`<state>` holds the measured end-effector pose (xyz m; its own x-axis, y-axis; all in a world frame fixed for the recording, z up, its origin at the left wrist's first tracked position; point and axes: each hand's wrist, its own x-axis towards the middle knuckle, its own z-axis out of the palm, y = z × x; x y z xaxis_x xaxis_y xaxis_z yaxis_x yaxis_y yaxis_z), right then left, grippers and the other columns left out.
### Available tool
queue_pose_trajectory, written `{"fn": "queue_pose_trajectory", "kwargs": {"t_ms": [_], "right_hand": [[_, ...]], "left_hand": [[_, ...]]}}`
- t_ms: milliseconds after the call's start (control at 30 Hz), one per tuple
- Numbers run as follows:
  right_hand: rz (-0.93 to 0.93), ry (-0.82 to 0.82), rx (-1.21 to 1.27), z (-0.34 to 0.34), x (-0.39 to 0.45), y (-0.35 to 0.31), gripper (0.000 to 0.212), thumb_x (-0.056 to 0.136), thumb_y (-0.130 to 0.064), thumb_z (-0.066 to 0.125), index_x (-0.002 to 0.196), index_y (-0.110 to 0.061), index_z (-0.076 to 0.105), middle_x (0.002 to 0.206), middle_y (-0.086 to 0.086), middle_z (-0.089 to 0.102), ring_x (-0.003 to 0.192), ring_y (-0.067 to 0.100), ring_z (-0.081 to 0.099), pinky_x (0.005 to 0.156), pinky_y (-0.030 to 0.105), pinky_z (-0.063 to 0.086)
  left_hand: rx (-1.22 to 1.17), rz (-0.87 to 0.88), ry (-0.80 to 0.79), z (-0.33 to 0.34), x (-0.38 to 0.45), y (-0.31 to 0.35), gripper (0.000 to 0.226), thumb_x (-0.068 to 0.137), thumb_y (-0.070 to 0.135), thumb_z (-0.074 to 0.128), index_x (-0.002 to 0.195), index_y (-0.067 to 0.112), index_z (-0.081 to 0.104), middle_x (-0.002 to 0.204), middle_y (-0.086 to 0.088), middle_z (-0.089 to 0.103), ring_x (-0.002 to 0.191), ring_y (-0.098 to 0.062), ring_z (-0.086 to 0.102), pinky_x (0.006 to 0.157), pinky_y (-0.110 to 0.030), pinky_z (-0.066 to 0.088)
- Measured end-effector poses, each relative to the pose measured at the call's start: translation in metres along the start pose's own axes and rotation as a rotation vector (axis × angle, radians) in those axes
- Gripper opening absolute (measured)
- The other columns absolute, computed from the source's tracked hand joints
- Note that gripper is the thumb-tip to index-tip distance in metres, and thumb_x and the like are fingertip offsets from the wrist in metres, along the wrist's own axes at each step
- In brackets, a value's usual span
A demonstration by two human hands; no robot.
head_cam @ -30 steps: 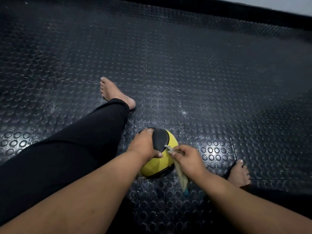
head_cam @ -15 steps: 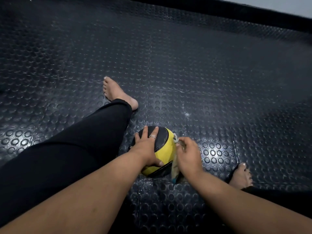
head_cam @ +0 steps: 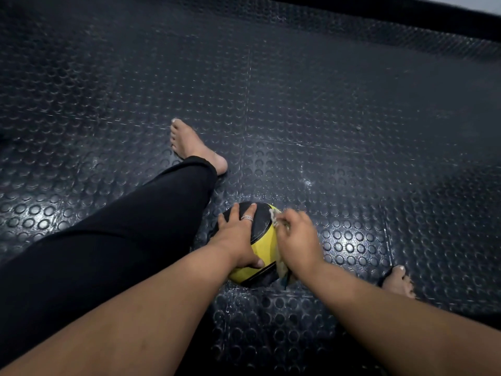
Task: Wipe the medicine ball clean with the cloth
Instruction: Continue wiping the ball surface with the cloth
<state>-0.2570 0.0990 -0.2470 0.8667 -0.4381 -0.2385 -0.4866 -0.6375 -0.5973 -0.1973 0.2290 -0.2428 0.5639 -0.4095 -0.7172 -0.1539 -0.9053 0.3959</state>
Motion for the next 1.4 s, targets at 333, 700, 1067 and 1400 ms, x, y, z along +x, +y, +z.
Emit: {"fn": "queue_pose_trajectory", "kwargs": {"t_ms": [333, 700, 1067, 1400], "right_hand": [[-0.192, 0.000, -0.060, 0.006, -0.030, -0.004, 0.015, 0.091, -0.013, 0.053, 0.101, -0.012, 0.064, 0.096, 0.003, 0.049, 0.083, 0.023, 0.053, 0.071, 0.033, 0.047], [0.356, -0.104, 0.462, -0.029, 0.051, 0.004, 0.019, 0.090, -0.009, 0.057, 0.074, -0.018, 0.060, 0.069, 0.001, 0.057, 0.059, 0.013, 0.049, 0.058, 0.024, 0.041], [0.045, 0.032, -0.008, -0.020, -0.012, -0.002, 0.018, 0.093, -0.019, 0.054, 0.108, -0.014, 0.062, 0.100, -0.003, 0.050, 0.085, 0.010, 0.046, 0.072, 0.018, 0.034], [0.193, -0.023, -0.053, -0.004, 0.040, -0.013, 0.019, 0.093, -0.018, 0.052, 0.106, -0.008, 0.063, 0.108, 0.010, 0.063, 0.097, 0.025, 0.056, 0.073, 0.024, 0.036]], "left_hand": [[-0.050, -0.038, 0.033, 0.000, -0.001, 0.001, 0.130, 0.070, 0.034, 0.087, 0.153, 0.035, -0.013, 0.162, 0.000, -0.019, 0.149, -0.036, -0.009, 0.120, -0.049, 0.019], [-0.102, -0.049, 0.096, -0.002, -0.004, -0.005, 0.129, 0.066, 0.050, 0.085, 0.155, 0.032, -0.007, 0.163, -0.001, -0.010, 0.149, -0.033, 0.006, 0.119, -0.048, 0.022], [-0.044, 0.016, 0.160, -0.007, 0.004, 0.001, 0.122, 0.078, 0.045, 0.078, 0.154, 0.015, -0.013, 0.162, 0.001, -0.017, 0.149, -0.030, -0.012, 0.117, -0.057, 0.020], [0.003, 0.026, 0.165, 0.000, -0.001, 0.007, 0.120, 0.077, 0.040, 0.080, 0.155, 0.012, -0.007, 0.163, 0.005, -0.011, 0.150, -0.027, -0.009, 0.114, -0.057, 0.028]]}}
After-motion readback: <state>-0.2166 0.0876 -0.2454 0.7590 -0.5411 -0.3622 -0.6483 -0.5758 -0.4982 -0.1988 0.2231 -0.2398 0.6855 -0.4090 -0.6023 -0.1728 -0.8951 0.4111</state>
